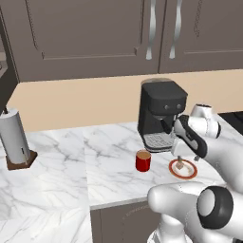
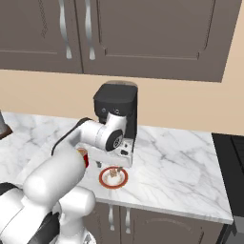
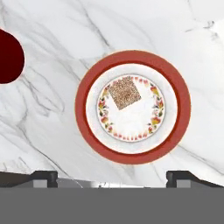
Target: Take a sugar cube from the saucer and place it inside the coffee. Then, grab milk from the fridge and place it next to the coffee on the counter to sweeten the coffee.
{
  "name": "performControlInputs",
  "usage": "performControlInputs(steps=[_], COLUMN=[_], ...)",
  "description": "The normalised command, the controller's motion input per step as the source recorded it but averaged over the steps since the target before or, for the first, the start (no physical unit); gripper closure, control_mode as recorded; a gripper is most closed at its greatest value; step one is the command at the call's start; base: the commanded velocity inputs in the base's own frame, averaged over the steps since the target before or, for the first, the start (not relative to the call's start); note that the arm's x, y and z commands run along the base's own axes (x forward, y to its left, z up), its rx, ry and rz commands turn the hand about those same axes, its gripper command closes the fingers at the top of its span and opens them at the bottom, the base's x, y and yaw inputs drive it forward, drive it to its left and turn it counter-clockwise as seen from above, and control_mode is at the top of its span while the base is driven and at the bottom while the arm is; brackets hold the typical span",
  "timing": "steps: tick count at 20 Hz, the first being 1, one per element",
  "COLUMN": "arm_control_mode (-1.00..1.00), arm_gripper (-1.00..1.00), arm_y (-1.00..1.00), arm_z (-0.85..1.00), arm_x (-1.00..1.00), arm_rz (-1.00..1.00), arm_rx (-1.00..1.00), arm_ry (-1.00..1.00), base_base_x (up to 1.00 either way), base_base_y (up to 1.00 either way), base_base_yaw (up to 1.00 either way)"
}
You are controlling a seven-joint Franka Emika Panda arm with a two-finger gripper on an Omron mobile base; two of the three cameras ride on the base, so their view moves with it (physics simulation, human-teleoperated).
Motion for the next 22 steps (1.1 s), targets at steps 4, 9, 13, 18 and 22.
performControlInputs(steps=[4, 9, 13, 18, 22], arm_control_mode=[-1.00, -1.00, -1.00, -1.00, -1.00], arm_gripper=[-1.00, -1.00, -1.00, -1.00, -1.00], arm_y=[-0.03, 0.00, 0.00, 0.00, 0.00], arm_z=[-0.51, -0.51, -0.31, -0.08, -0.16], arm_x=[0.09, 0.04, 0.16, 0.25, 0.12], arm_rz=[0.00, 0.00, 0.00, 0.00, 0.00], arm_rx=[0.00, 0.00, -0.01, -0.01, -0.01], arm_ry=[0.05, -0.01, -0.03, -0.08, -0.05], base_base_x=[0.00, 0.00, 0.00, 0.00, 0.00], base_base_y=[0.00, 0.00, 0.00, 0.00, 0.00], base_base_yaw=[0.00, 0.00, 0.00, 0.00, 0.00])
